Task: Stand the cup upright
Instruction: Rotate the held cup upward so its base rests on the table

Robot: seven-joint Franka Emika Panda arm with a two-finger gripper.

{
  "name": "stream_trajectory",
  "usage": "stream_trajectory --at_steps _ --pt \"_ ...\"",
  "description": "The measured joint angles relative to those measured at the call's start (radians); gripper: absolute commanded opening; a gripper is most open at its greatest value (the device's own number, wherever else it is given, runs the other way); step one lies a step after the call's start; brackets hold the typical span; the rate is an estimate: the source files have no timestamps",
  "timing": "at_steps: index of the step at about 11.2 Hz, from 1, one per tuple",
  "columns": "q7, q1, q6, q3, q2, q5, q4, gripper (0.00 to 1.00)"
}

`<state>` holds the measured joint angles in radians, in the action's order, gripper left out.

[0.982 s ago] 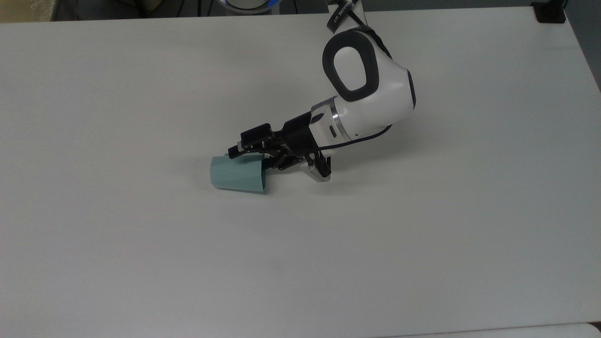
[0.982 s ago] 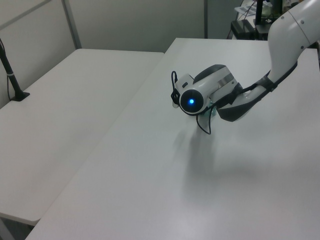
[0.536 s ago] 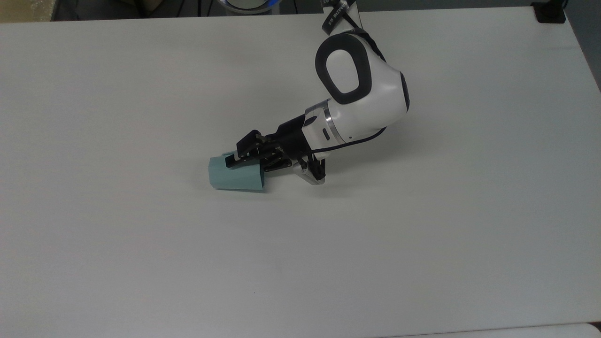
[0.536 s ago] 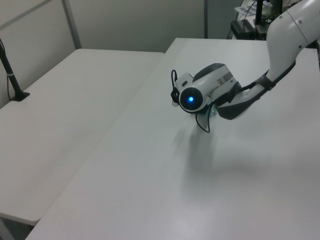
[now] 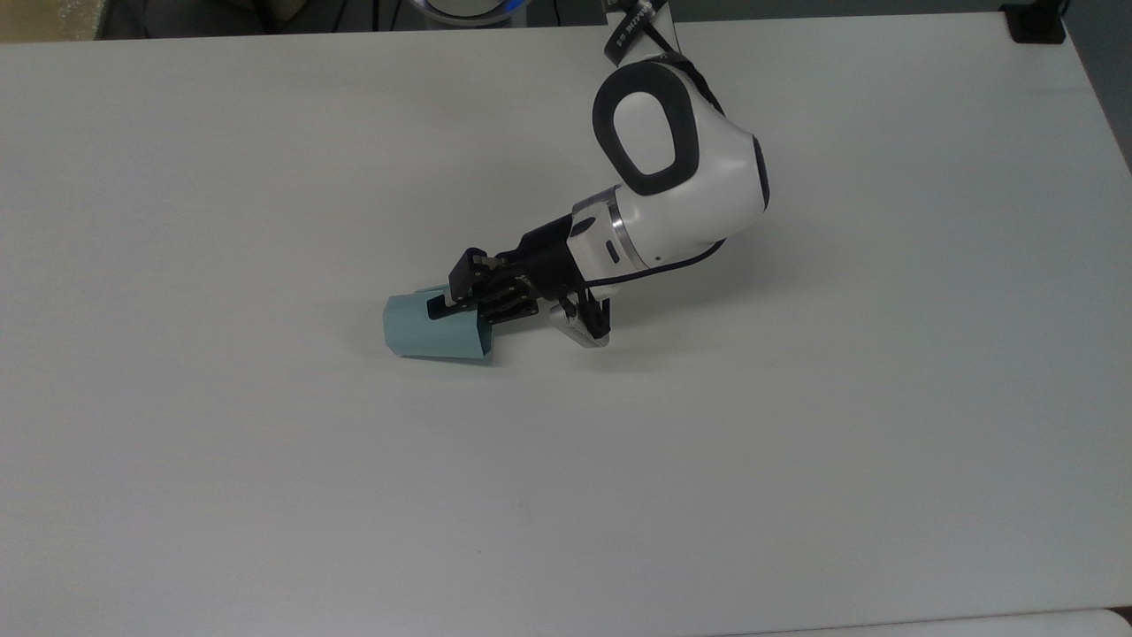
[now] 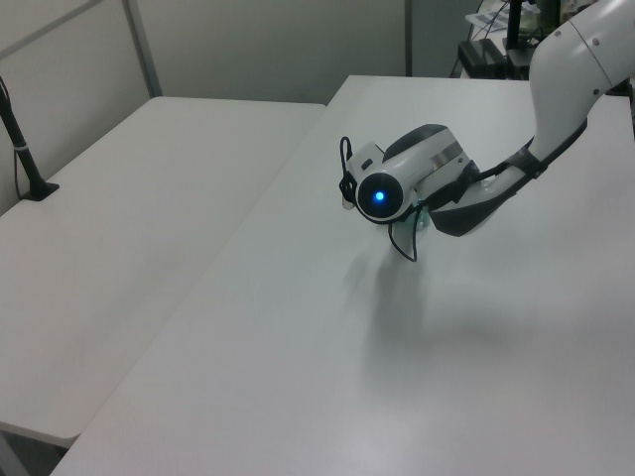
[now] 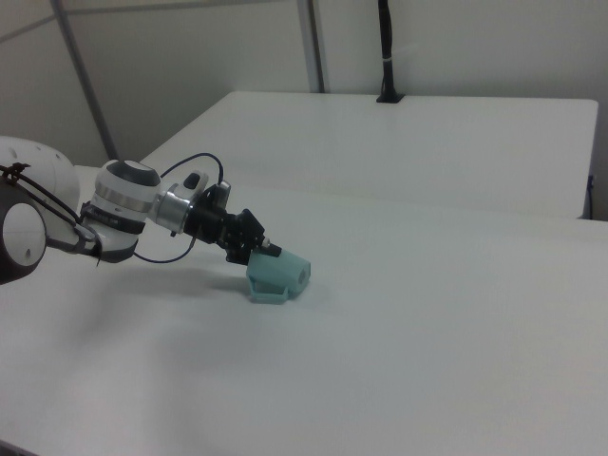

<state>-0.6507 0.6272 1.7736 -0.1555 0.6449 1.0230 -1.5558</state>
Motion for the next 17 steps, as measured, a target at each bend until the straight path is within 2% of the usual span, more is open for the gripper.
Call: stream_trajectory --at_steps 2,3,4,6,7,9,11,12,13,15,17 --pt "-0.005 -0.003 0.001 0.000 -0.012 -0.028 0.005 0.00" --pt "-0.008 -0.007 0.002 0.000 -0.040 -0.083 0.009 0.00" --pt "-0.010 -0.017 0.003 -0.001 -0.090 -0.155 0.012 0.00" --pt "0.004 -0.063 0.006 -0.003 -0.240 -0.344 -0.013 0.00" --pt "0.015 -0.093 0.038 -0.003 -0.331 -0.417 -0.072 0.00" --pt "0.020 -0.157 0.131 -0.005 -0.512 -0.549 -0.247 0.00" --pt "0.092 -0.230 0.267 -0.018 -0.634 -0.718 -0.425 0.00" --pt "0.129 -0.247 0.331 -0.036 -0.660 -0.769 -0.485 0.00" --pt "0.186 -0.261 0.417 -0.079 -0.686 -0.830 -0.567 0.00" --pt "0.283 -0.269 0.508 -0.148 -0.702 -0.942 -0.656 0.00" --pt "0.307 -0.267 0.546 -0.155 -0.702 -0.975 -0.689 0.00"
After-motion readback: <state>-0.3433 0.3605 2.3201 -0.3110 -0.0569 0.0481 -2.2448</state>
